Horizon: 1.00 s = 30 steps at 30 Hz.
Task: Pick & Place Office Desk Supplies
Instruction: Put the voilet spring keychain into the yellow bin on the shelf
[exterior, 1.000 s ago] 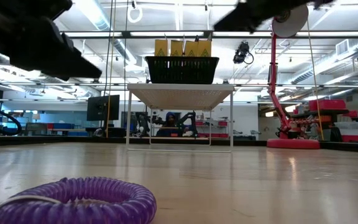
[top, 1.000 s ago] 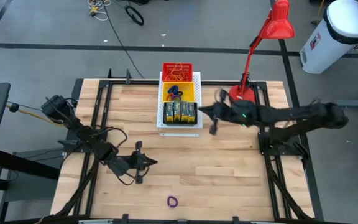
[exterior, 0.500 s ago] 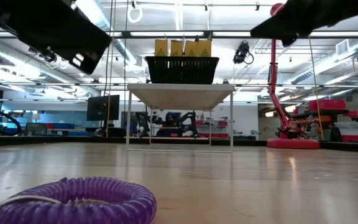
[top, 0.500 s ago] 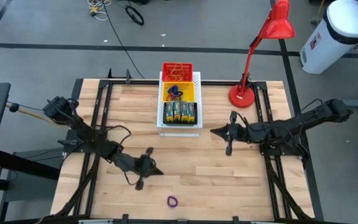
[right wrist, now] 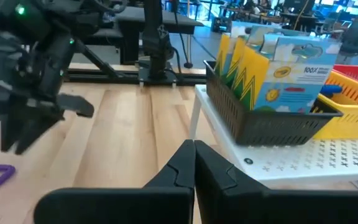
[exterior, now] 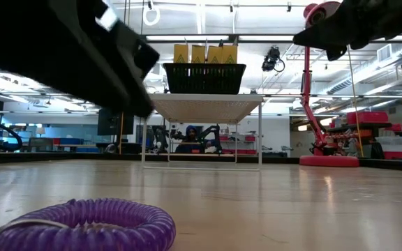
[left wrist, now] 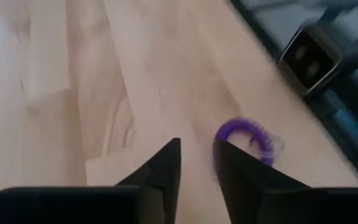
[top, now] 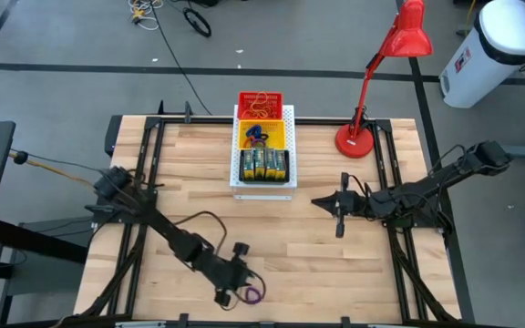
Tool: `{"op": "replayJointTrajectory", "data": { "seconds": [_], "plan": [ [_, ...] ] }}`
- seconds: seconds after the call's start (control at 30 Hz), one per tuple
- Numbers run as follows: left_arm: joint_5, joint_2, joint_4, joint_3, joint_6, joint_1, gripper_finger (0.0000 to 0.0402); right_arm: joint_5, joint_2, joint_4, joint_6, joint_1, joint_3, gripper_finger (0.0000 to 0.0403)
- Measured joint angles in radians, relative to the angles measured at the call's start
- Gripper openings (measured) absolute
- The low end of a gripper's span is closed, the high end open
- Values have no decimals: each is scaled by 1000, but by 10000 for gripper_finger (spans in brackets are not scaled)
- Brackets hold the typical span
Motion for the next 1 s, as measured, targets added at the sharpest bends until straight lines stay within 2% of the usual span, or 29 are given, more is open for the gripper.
{"op": "replayJointTrajectory", "data": {
  "seconds": [0.17,0.33,1.0],
  "plan": [
    [45,44,-142,75,-10,27,133,0,0,2,0,0,0,4],
    [153,67,-124,83,-16,42,144,0,0,-5,0,0,0,4],
    [157,95,-67,83,-32,38,145,-1,0,-8,0,0,0,4]
  ]
}}
